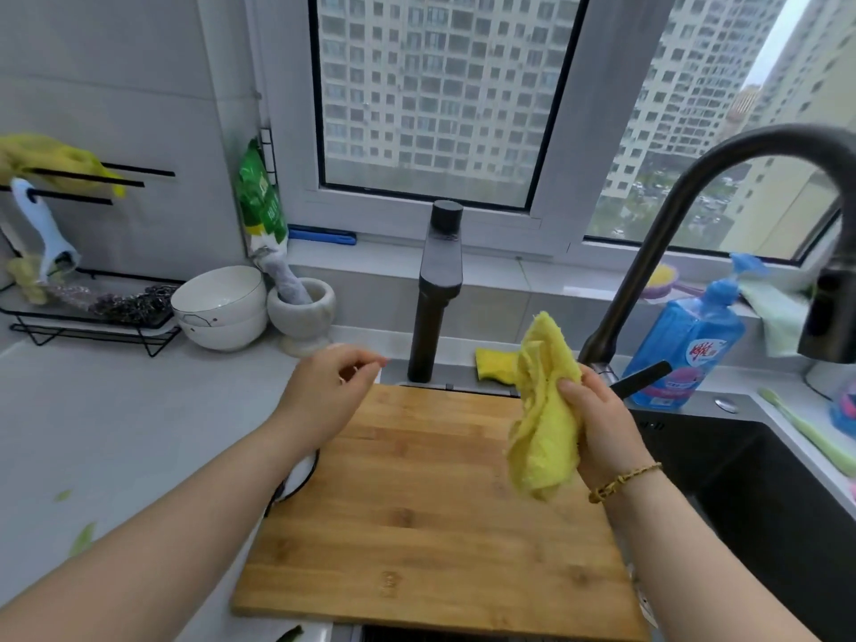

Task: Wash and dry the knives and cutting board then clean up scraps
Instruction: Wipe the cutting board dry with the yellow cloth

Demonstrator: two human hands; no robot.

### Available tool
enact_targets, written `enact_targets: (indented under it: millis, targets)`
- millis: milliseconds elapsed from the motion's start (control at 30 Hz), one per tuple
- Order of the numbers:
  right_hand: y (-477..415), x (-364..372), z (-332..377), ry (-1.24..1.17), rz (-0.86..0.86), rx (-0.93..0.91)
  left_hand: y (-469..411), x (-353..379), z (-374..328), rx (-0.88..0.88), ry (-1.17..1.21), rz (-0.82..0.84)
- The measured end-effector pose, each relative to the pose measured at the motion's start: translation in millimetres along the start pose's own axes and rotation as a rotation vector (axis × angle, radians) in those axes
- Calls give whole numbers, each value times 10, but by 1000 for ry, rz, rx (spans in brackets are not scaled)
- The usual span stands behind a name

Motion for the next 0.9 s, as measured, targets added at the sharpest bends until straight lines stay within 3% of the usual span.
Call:
enact_targets:
  millis: [200,367,500,667,900]
  targets:
    - [5,628,215,-108,499,49,-123,215,-852,137,138,360]
    - [28,834,245,-134,690,66,-315,158,-989,-11,297,399]
    - [25,848,273,-29,686,24,-411,55,-1047,-3,275,304]
    - [118,784,252,327,583,-133,-475,-91,-1122,31,284,104]
    - [-72,556,613,346,387,-215,-641,-206,-1048,-56,411,200]
Point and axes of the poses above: each hand's wrist, its own y-axis away from the middle knuckle, its own x-axis out of the palm, z = x × y, the point moved 7 cm from there along -y, towards the middle knuckle, and after that the axes turned 4 degrees about x, right-handed, at the moved point
